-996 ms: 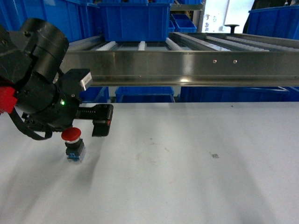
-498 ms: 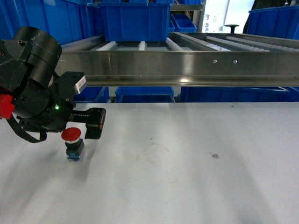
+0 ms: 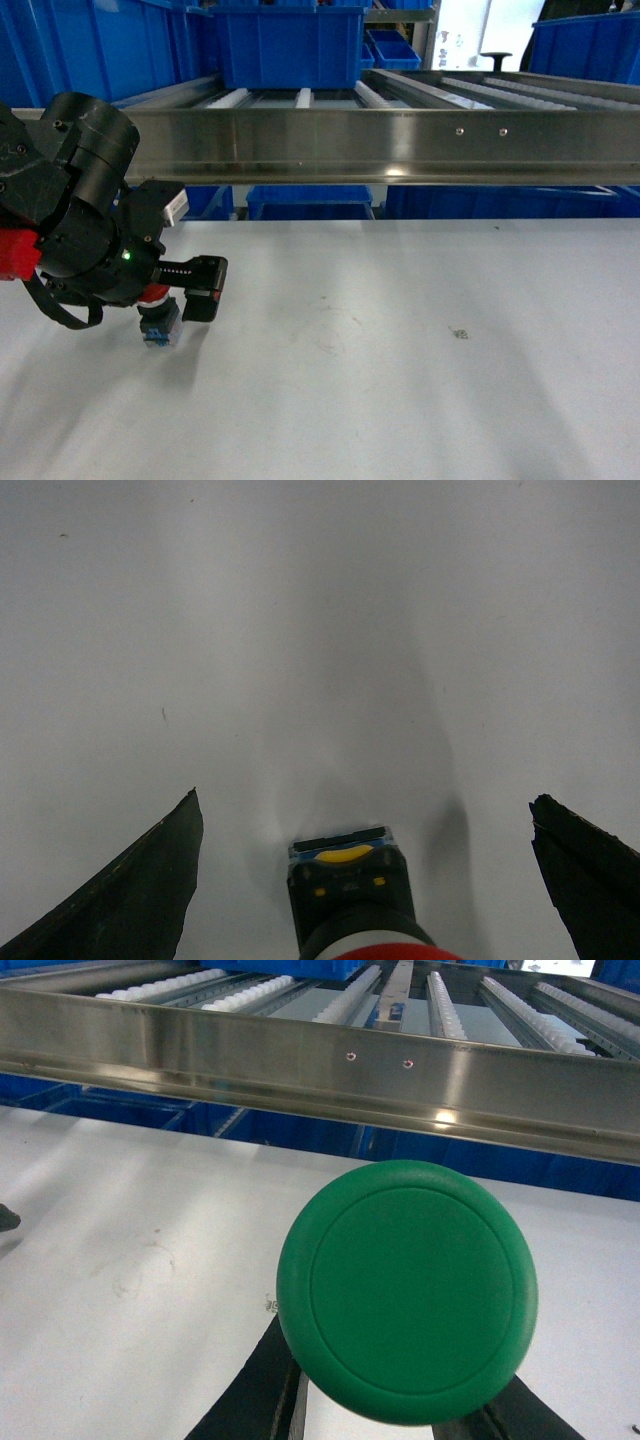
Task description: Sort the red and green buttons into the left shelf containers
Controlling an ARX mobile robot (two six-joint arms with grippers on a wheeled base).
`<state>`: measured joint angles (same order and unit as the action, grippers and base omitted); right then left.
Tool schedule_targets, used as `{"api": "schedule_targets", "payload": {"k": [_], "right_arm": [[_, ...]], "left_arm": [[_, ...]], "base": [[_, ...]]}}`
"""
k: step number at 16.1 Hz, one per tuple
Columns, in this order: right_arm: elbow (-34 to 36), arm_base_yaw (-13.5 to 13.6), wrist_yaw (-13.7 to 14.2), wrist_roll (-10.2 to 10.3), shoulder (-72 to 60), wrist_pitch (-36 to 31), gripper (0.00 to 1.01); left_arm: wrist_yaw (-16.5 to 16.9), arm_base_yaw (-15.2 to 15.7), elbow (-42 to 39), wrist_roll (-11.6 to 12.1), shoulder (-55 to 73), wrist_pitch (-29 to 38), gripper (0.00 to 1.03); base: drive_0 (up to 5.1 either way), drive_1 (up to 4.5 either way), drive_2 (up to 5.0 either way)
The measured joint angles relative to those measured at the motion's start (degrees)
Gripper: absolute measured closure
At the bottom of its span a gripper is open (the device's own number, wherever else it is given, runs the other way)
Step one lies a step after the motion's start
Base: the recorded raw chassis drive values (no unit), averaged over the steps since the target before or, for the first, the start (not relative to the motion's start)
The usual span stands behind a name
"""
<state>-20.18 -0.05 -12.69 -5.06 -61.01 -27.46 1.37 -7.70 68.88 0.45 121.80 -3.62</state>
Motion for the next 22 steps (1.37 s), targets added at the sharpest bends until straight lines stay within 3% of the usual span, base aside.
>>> {"api": "schedule_targets", "payload": {"k": [3, 6, 8, 12, 14, 17, 20, 22], "right_arm": [[0.02, 0.00, 0.00, 0.00, 0.00, 0.00, 0.77], [0.00, 0.00, 0.00, 0.00, 0.00, 0.00, 0.77], [0.00, 0.00, 0.00, 0.00, 0.00, 0.00, 0.77], [0.00, 0.00, 0.00, 0.00, 0.00, 0.00, 0.77], [0.00, 0.00, 0.00, 0.00, 0.00, 0.00, 0.77], [0.00, 0.00, 0.00, -0.02, 0.00, 0.00, 0.77], [0.00, 0.00, 0.00, -0.02, 0.00, 0.00, 0.77], [0.00, 0.00, 0.00, -0.11, 0.00, 0.00, 0.77]], "left_arm": [[-0.02, 0.33, 0.24, 0.02, 0.39, 0.22, 0.05], [0.77, -0.13, 0.79, -0.22, 1.62, -1.70, 0.35], [1.11, -0.59, 0.96, -0.50, 1.92, -2.36, 0.73], [1.09, -0.52, 0.13, -0.48, 1.70, -1.14, 0.73], [3.96, 0.15, -1.55, 0.07, -0.24, 2.47, 0.73], [11.26, 1.90, -2.58, 1.07, -11.61, 6.60, 0.73], [14.36, 2.45, -5.20, -1.73, -27.26, 5.14, 0.73], [12.57, 1.09, -12.17, -2.91, -34.05, 4.20, 0.73]], "base": [[0.0, 0.00, 0.0], [0.0, 0.00, 0.0], [0.0, 0.00, 0.0], [0.0, 0.00, 0.0], [0.0, 0.00, 0.0], [0.0, 0.00, 0.0], [0.0, 0.00, 0.0], [0.0, 0.00, 0.0]]}}
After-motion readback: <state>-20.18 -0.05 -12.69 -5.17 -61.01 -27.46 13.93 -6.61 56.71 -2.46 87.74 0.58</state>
